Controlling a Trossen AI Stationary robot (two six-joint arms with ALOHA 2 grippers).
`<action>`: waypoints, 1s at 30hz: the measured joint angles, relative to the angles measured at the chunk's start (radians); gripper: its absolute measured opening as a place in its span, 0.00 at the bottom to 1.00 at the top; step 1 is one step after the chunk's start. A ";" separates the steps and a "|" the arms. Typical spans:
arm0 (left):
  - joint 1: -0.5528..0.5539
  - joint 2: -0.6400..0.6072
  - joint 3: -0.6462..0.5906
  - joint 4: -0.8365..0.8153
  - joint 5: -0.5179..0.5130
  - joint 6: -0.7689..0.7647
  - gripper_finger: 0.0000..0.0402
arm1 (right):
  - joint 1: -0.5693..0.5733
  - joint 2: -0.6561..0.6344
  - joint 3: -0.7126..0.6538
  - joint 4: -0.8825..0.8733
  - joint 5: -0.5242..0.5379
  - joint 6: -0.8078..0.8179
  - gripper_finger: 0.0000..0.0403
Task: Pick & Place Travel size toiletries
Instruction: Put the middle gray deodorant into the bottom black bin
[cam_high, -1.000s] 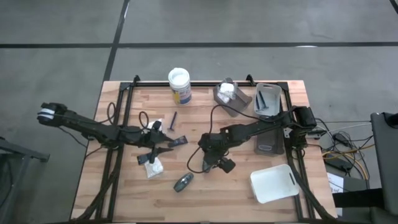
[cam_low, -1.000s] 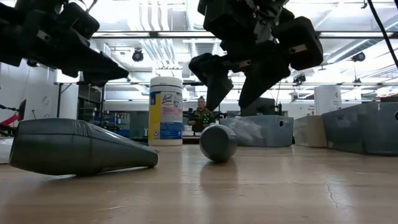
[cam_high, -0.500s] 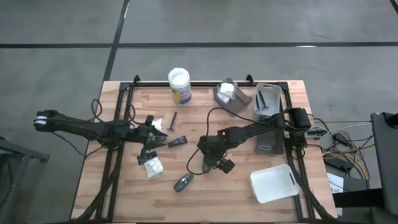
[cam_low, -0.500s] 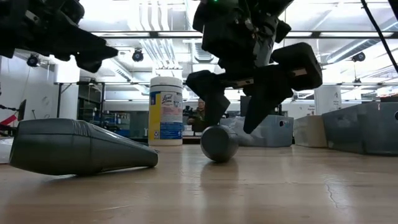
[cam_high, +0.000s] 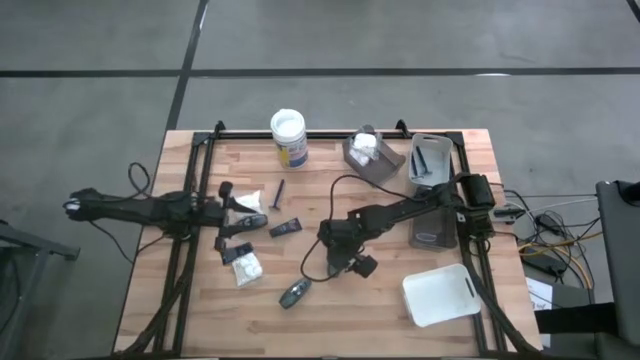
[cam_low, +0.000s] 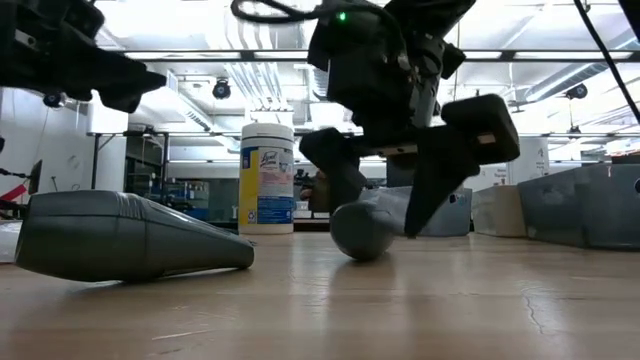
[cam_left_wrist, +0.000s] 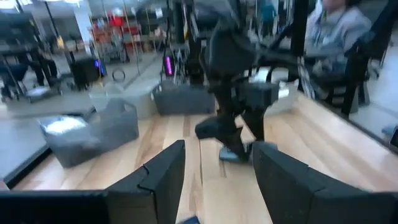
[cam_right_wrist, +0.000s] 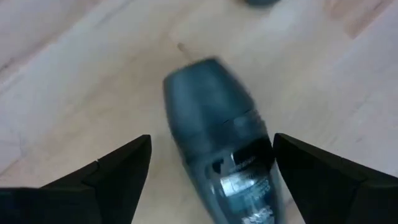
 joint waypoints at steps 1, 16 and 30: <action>0.000 -0.024 -0.015 0.001 0.000 0.000 0.48 | -0.002 0.000 0.000 0.001 0.006 0.000 0.81; 0.004 -0.188 -0.078 -0.063 -0.012 0.056 0.48 | -0.025 -0.003 0.000 -0.011 0.032 0.000 0.68; 0.003 -0.152 -0.080 -0.051 -0.020 0.058 0.48 | -0.026 0.029 -0.002 -0.012 0.032 -0.005 0.51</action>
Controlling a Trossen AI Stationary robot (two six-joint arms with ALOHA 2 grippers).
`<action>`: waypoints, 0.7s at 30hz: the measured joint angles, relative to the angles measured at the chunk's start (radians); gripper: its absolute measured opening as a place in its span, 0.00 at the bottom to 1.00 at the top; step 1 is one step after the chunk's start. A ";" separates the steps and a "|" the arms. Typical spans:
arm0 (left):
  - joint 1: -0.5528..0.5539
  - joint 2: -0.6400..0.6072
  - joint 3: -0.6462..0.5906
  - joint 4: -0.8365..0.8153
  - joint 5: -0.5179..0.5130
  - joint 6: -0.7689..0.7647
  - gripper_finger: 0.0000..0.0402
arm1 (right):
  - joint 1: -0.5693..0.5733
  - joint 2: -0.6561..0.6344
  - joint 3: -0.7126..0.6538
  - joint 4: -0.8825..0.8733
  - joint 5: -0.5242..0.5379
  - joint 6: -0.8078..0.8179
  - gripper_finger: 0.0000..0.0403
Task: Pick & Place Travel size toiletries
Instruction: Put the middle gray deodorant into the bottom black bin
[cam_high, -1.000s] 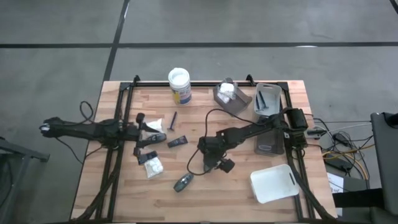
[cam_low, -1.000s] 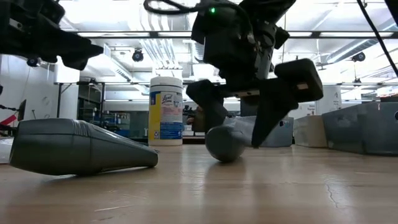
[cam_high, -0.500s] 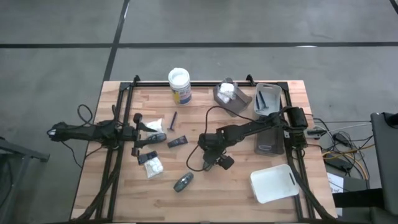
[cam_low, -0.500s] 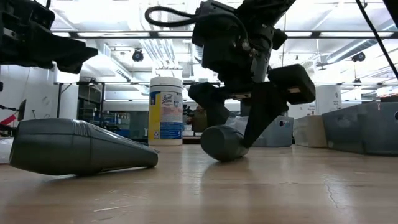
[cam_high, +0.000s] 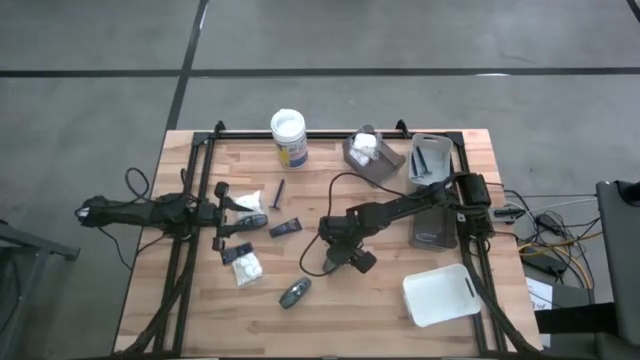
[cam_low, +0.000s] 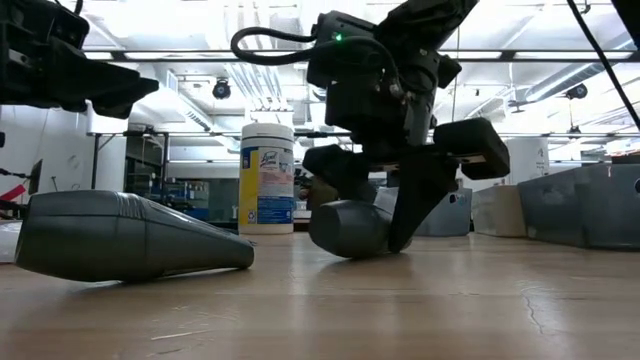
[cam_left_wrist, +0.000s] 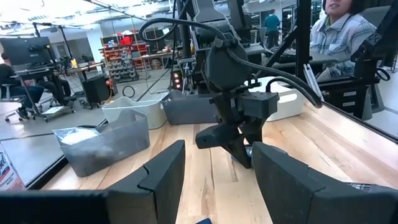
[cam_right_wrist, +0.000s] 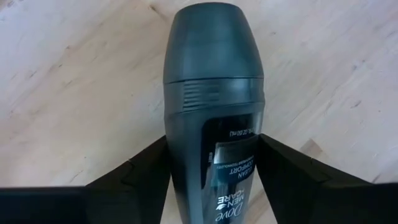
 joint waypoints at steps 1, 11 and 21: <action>0.000 0.000 0.000 0.000 0.000 0.000 0.48 | 0.000 0.000 0.000 0.001 0.000 0.000 0.50; 0.000 0.000 -0.001 0.003 0.000 -0.002 0.48 | 0.001 -0.005 -0.001 -0.004 0.000 0.004 0.49; 0.000 0.000 -0.001 0.003 0.001 -0.002 0.48 | 0.001 -0.025 -0.001 -0.019 -0.002 0.031 0.49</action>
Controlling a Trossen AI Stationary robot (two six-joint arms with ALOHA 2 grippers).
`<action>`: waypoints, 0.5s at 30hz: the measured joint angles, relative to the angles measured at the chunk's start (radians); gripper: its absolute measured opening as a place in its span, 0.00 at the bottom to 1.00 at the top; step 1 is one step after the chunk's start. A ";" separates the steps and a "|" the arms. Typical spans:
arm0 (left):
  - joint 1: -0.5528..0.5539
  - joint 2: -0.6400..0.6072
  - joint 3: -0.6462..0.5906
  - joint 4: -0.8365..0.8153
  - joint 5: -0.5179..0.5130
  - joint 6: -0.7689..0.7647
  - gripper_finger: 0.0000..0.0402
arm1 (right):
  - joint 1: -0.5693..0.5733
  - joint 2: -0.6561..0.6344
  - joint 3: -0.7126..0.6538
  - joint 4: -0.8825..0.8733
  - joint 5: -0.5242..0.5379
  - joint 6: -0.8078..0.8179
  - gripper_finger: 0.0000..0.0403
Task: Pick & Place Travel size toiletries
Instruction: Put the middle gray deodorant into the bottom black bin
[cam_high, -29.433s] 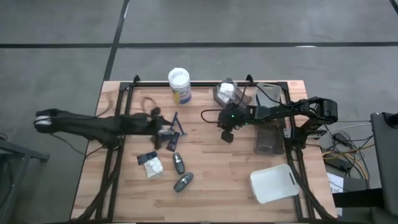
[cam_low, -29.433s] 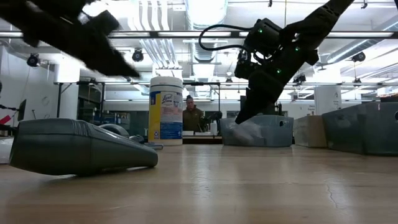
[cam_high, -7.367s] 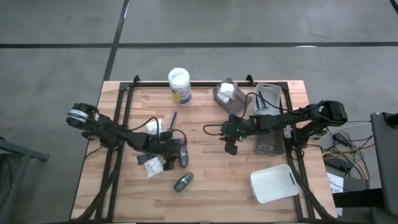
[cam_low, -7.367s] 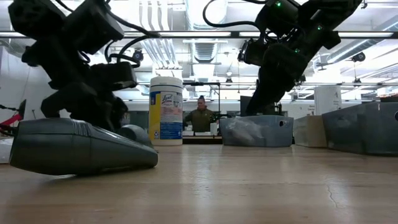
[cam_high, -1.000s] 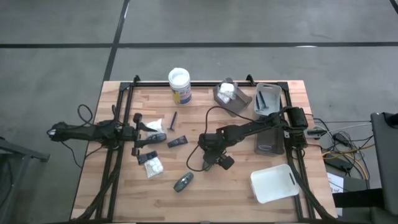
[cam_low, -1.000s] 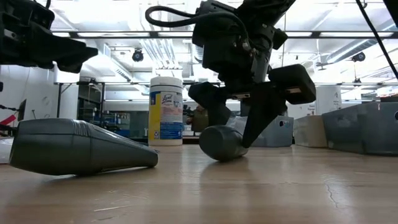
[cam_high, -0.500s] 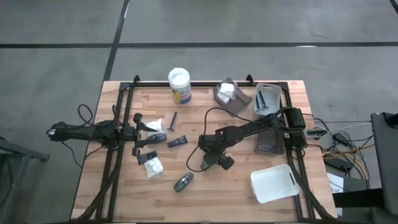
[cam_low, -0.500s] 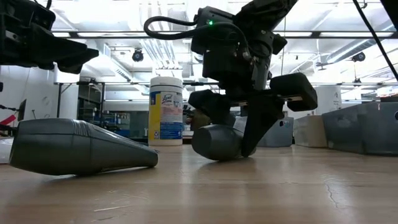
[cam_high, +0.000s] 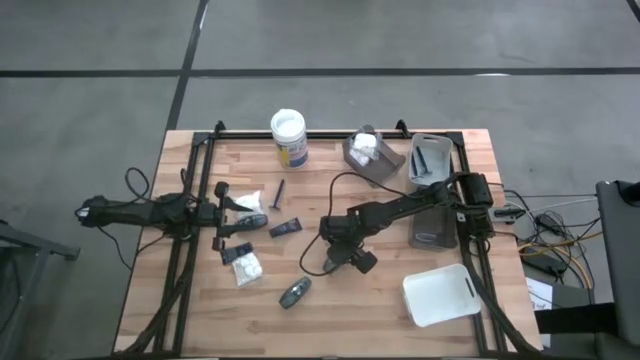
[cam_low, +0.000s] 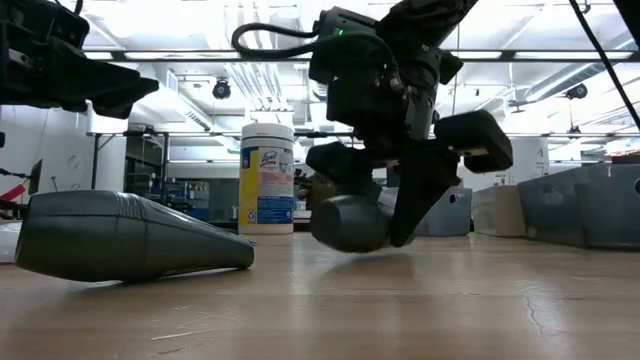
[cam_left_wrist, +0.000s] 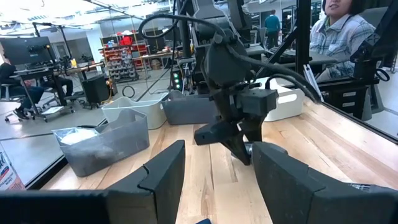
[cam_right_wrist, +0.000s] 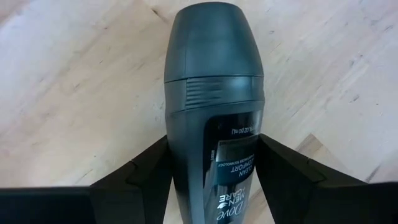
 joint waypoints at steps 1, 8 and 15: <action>0.000 0.000 0.000 0.000 0.000 0.000 0.48 | 0.000 -0.009 0.000 -0.006 -0.001 -0.001 0.49; 0.000 0.000 0.000 0.001 0.002 0.000 0.48 | 0.000 -0.074 0.000 -0.055 -0.003 0.000 0.48; 0.000 0.001 -0.001 0.002 0.003 0.000 0.48 | -0.001 -0.170 0.000 -0.097 -0.006 0.018 0.49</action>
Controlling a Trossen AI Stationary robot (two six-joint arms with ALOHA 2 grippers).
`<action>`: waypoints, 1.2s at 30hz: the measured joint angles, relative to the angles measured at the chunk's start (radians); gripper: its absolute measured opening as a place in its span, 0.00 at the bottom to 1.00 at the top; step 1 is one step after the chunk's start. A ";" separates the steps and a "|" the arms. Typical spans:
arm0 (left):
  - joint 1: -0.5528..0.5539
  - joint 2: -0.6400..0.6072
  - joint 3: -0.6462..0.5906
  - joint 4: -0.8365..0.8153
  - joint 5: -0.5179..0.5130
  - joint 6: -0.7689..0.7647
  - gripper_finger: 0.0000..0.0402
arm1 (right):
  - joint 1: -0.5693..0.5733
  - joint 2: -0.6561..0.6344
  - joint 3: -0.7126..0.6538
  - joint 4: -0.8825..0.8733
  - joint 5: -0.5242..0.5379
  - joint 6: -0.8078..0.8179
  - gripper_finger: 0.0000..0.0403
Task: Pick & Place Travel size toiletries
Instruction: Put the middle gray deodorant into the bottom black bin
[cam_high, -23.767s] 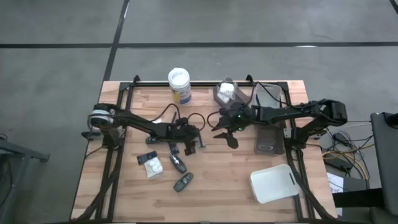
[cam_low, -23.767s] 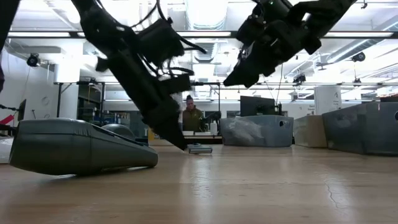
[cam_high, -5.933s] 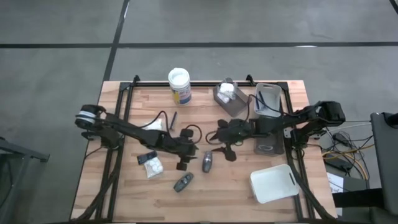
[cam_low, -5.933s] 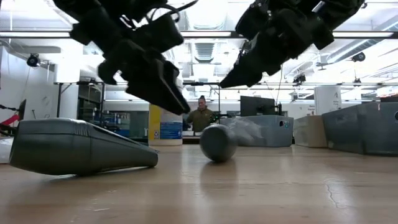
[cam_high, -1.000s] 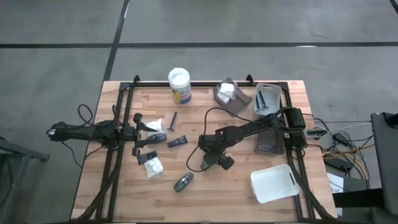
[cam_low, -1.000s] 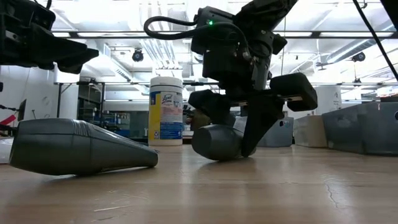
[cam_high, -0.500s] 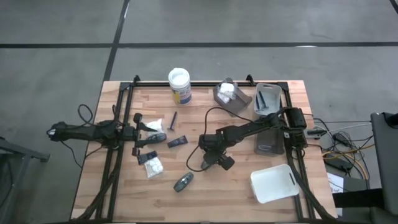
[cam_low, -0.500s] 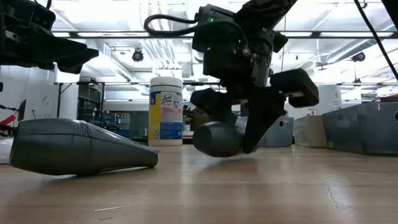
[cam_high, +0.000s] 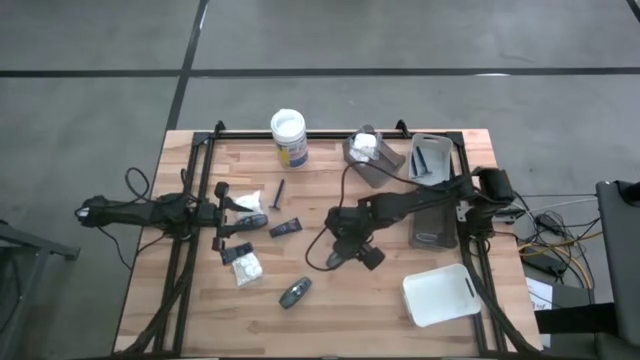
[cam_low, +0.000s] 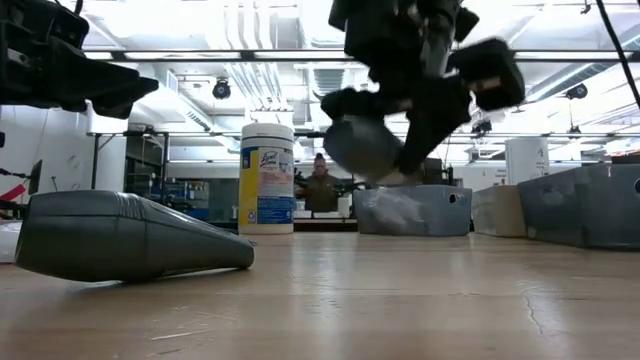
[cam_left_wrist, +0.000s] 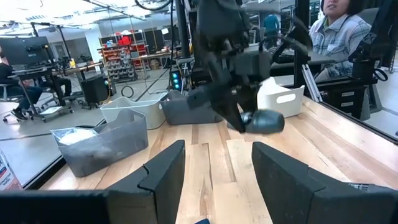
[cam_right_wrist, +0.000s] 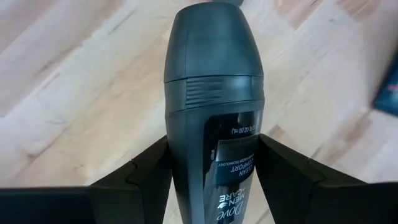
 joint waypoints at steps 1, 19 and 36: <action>0.000 0.000 0.000 0.000 0.000 0.000 0.48 | 0.000 -0.012 0.000 -0.005 0.000 0.002 0.49; 0.000 0.002 0.000 0.001 -0.002 0.000 0.48 | 0.000 -0.295 0.000 -0.090 0.001 0.112 0.49; 0.000 0.002 0.000 0.001 -0.003 0.000 0.48 | -0.060 -0.463 -0.028 -0.215 0.006 0.270 0.50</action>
